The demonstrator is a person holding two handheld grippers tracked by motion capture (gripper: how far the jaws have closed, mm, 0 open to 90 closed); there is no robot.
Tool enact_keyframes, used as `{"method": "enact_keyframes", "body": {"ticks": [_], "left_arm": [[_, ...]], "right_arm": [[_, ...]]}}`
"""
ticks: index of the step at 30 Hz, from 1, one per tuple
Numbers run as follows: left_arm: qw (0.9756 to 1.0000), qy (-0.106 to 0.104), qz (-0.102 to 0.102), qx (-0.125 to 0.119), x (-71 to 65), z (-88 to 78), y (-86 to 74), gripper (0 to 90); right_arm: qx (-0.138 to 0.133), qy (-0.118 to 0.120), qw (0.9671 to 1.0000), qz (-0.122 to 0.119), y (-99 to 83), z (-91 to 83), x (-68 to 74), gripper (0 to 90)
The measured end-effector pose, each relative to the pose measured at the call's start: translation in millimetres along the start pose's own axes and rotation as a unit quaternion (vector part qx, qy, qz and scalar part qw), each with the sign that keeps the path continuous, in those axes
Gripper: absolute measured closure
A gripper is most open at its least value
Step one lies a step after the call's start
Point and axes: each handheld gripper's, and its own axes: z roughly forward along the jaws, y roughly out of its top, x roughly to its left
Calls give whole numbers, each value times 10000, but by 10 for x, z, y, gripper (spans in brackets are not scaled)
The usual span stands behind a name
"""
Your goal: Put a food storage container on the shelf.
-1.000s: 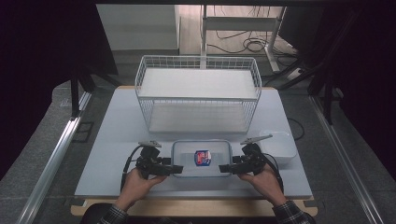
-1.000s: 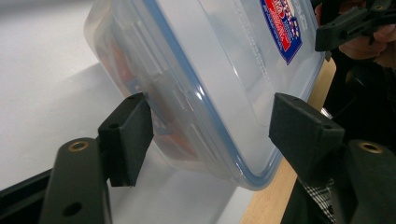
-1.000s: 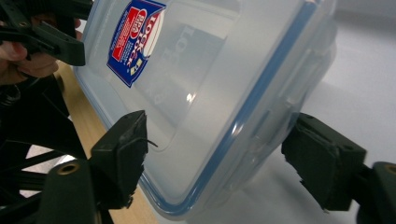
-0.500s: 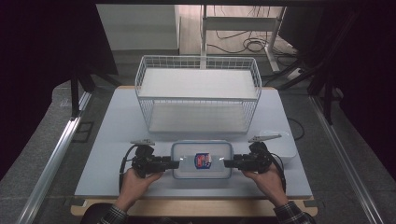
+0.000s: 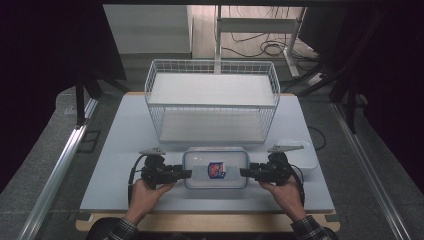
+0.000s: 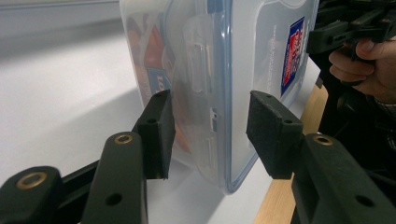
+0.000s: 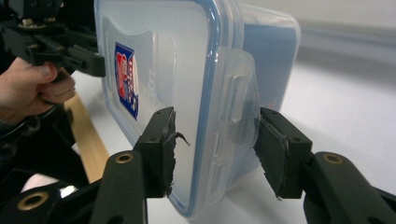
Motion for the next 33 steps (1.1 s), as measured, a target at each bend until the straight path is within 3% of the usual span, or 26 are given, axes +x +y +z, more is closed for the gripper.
{"method": "enact_keyframes", "body": {"ticks": [4,20,33], "left_arm": [[9999,4,119,-64,-33,-36,42,523],[9988,146,406,-244,-157,-220,220,523],[9966,189,679,-414,-270,-337,533,523]], "right_arm": [[-172,-67,9998,-96,32,-48,52,489],[-400,-53,9984,-402,248,-137,183,489],[-725,-174,9951,-651,534,-313,279,487]]}}
